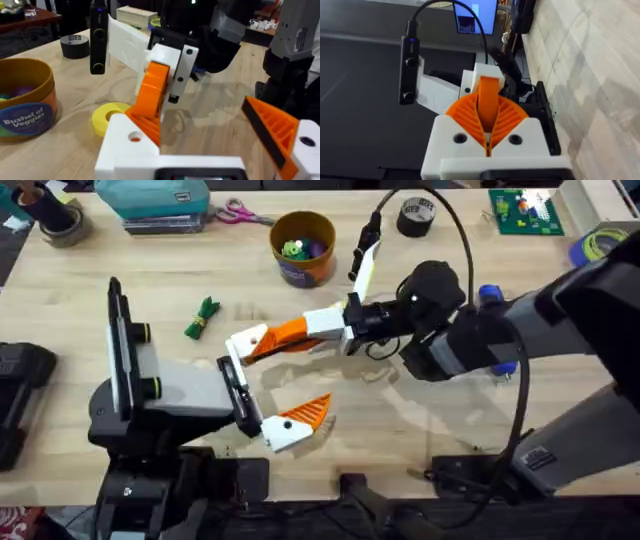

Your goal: Pick up the gripper from the table and insert it into the empty holder that is missing its gripper. Then pick up a screw, insert it into the mounting hole, and use the screwdriver to tighten it. Finally, clean up the table by picking up the vegetable and placing it into the bucket.

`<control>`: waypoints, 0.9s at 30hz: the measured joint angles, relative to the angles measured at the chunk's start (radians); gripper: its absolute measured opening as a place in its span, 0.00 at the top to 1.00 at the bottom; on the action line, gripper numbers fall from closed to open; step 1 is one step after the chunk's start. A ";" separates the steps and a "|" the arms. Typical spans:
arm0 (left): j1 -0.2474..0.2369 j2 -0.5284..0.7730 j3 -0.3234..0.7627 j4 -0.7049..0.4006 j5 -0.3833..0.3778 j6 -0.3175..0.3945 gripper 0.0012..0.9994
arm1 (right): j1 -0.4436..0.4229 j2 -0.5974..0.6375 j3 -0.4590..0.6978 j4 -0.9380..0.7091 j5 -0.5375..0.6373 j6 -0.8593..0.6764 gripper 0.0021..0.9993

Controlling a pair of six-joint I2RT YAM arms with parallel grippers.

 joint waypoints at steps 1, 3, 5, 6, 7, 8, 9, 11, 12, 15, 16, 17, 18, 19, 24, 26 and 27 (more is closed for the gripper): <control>0.000 0.000 0.000 0.000 0.000 0.000 0.01 | 0.000 0.000 0.000 0.000 0.000 0.000 0.99; 0.000 0.000 0.000 0.000 0.000 0.000 0.01 | 0.000 0.000 0.000 0.000 0.000 0.000 0.99; 0.000 0.000 0.000 0.000 0.000 0.000 0.01 | 0.000 0.000 0.000 -0.003 0.000 0.001 0.90; 0.000 0.000 0.000 0.000 0.004 0.000 0.01 | 0.000 0.000 0.000 -0.007 0.003 -0.003 0.73; 0.000 0.000 0.000 -0.001 0.007 0.000 0.01 | -0.001 0.001 0.000 -0.007 0.004 -0.004 0.59; 0.000 0.000 0.000 -0.001 0.008 0.000 0.01 | -0.003 0.002 0.000 -0.008 0.005 -0.006 0.44; 0.000 0.000 0.000 -0.001 0.009 0.000 0.01 | -0.004 0.004 0.000 -0.008 0.005 -0.008 0.28; 0.000 0.000 0.000 -0.001 0.010 0.000 0.01 | -0.006 0.007 0.000 -0.009 0.008 -0.015 0.04; 0.000 0.000 0.000 -0.001 0.010 0.000 0.01 | -0.006 0.007 0.000 -0.009 0.008 -0.016 0.01; 0.000 0.000 0.000 -0.001 0.011 0.000 0.01 | -0.006 0.007 0.000 -0.010 0.008 -0.019 0.01; 0.000 0.000 0.000 -0.001 0.011 0.000 0.01 | -0.006 0.007 0.000 -0.010 0.008 -0.018 0.01; 0.000 0.000 0.000 -0.001 0.011 0.000 0.01 | -0.006 0.007 0.000 -0.010 0.008 -0.018 0.01; 0.000 0.000 0.000 -0.001 0.011 0.000 0.01 | -0.006 0.006 0.000 -0.010 0.008 -0.018 0.01; 0.000 0.000 0.000 -0.001 0.011 0.000 0.01 | -0.006 0.007 0.000 -0.010 0.008 -0.019 0.01; 0.000 0.000 0.000 -0.001 0.011 0.000 0.01 | -0.006 0.007 0.000 -0.010 0.008 -0.019 0.00; 0.000 0.000 0.000 -0.001 0.012 0.000 0.01 | -0.007 0.007 0.000 -0.010 0.007 -0.019 0.00; 0.000 0.000 0.000 -0.001 0.011 0.000 0.01 | -0.008 0.007 0.000 -0.010 0.007 -0.019 0.00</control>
